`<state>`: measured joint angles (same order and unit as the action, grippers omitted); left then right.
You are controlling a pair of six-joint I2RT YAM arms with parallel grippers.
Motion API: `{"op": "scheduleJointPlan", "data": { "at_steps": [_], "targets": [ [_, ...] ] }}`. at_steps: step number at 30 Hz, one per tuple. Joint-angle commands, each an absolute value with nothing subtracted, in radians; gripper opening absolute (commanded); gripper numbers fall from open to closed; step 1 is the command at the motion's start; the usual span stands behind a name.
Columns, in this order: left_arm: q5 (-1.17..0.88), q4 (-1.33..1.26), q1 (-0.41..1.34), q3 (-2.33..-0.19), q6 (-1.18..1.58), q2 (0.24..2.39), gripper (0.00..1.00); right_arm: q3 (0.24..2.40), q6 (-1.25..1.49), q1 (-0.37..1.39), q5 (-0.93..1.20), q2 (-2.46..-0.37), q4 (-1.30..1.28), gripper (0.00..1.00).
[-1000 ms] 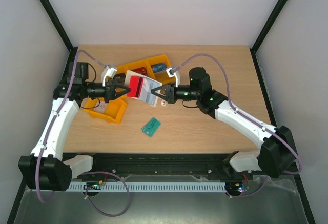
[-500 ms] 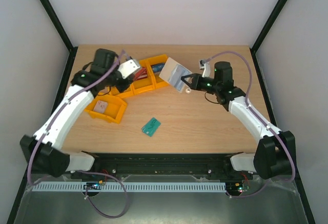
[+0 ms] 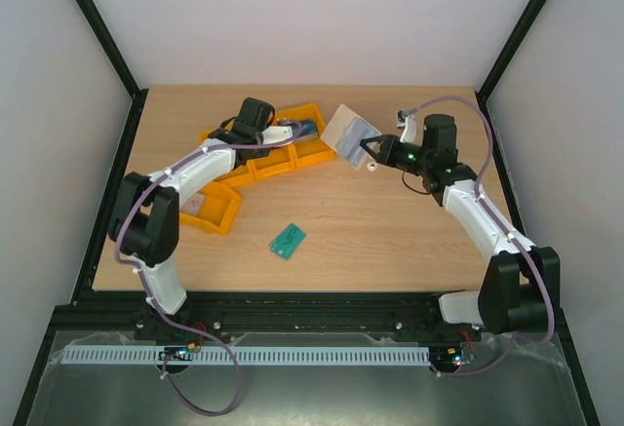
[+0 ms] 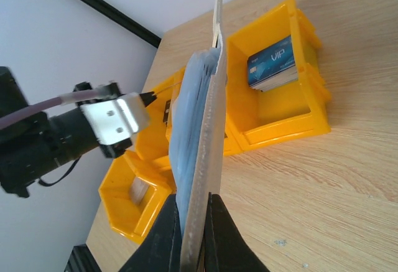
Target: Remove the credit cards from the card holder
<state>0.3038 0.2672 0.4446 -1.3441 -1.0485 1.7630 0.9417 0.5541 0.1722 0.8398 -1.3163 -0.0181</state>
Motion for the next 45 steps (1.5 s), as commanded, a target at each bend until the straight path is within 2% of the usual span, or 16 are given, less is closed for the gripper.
{"op": "scheduleJointPlan", "data": {
  "at_steps": [1, 10, 26, 31, 45],
  "targets": [
    [0.344, 0.187, 0.427, -1.432, -1.133, 1.855, 0.02, 0.993, 0.548, 0.168, 0.867, -1.335, -0.007, 0.02],
    [0.318, 0.206, 0.414, -1.52, -1.109, 1.992, 0.02, 0.995, 0.545, 0.163, 0.877, -1.336, -0.006, 0.02],
    [0.439, 0.25, 0.402, -1.571, -1.047, 2.102, 0.02, 0.984, 0.54, 0.156, 0.897, -1.327, -0.006, 0.02],
    [0.349, 0.346, 0.379, -1.605, -0.964, 2.067, 0.02, 0.981, 0.538, 0.154, 0.9, -1.334, -0.001, 0.02],
    [0.431, 0.206, 0.38, -1.585, -0.976, 2.126, 0.02, 0.978, 0.545, 0.155, 0.916, -1.342, 0.014, 0.02]
  ]
}}
